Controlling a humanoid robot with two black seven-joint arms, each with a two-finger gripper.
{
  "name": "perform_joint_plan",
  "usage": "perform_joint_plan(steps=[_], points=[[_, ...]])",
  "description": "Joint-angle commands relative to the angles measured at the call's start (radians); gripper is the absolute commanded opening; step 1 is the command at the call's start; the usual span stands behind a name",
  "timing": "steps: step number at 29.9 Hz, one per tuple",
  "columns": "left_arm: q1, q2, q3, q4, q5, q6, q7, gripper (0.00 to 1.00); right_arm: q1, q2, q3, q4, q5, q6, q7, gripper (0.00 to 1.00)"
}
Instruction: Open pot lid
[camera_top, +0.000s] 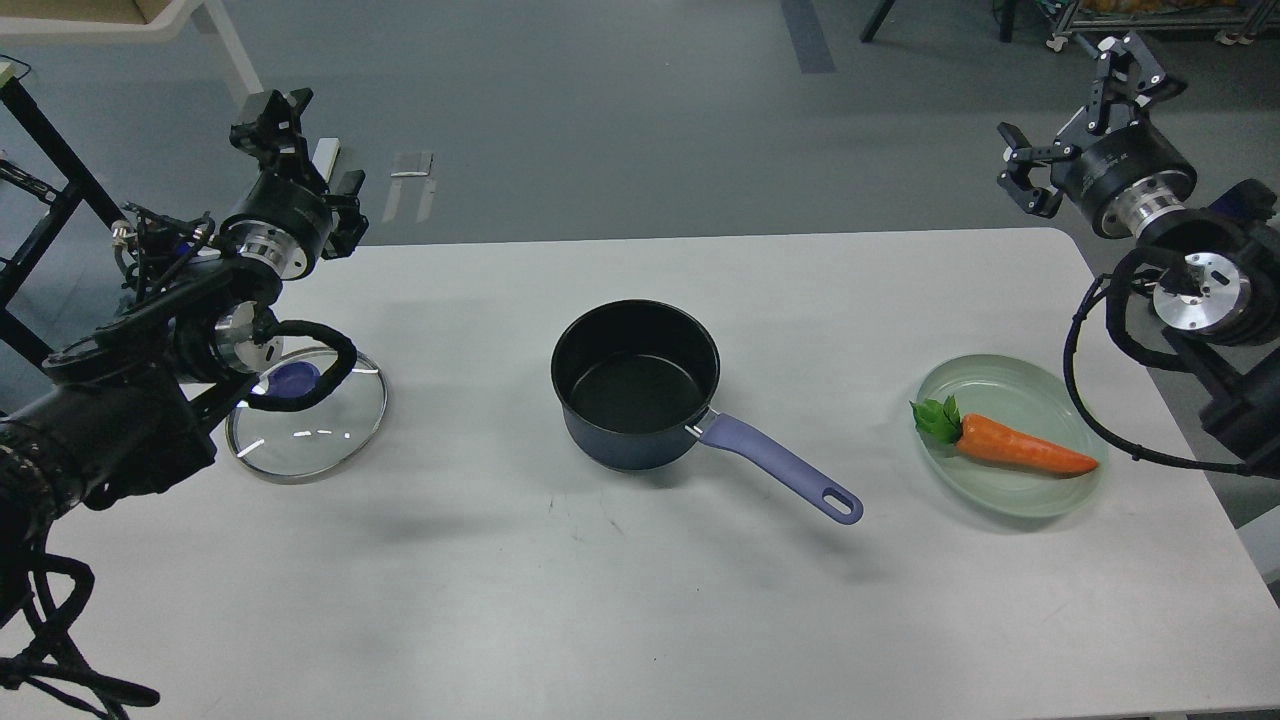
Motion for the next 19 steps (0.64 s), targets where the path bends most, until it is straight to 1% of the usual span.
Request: perform_joint_plan(steps=[1, 4, 6, 11, 19], points=[[0.007, -0.005, -0.008, 0.002, -0.099, -0.049, 0.000, 0.99, -0.044, 0.082, 0.120, -0.037, 0.081, -0.001, 0.001, 0.99], [0.012, -0.010, -0.008, 0.002, -0.154, -0.087, -0.001, 0.99, -0.067, 0.163, 0.183, -0.067, 0.096, 0.000, -0.001, 0.99], [0.021, -0.014, -0.009, 0.002, -0.163, -0.098, 0.000, 0.99, -0.067, 0.196, 0.203, -0.084, 0.096, 0.000, 0.001, 0.99], [0.044, -0.016, -0.038, 0.001, -0.164, -0.108, -0.001, 0.99, -0.067, 0.203, 0.220, -0.098, 0.098, -0.003, 0.002, 0.99], [0.067, -0.008, -0.069, -0.004, -0.162, -0.095, -0.009, 0.99, -0.068, 0.197, 0.202, -0.091, 0.093, 0.009, 0.005, 1.00]])
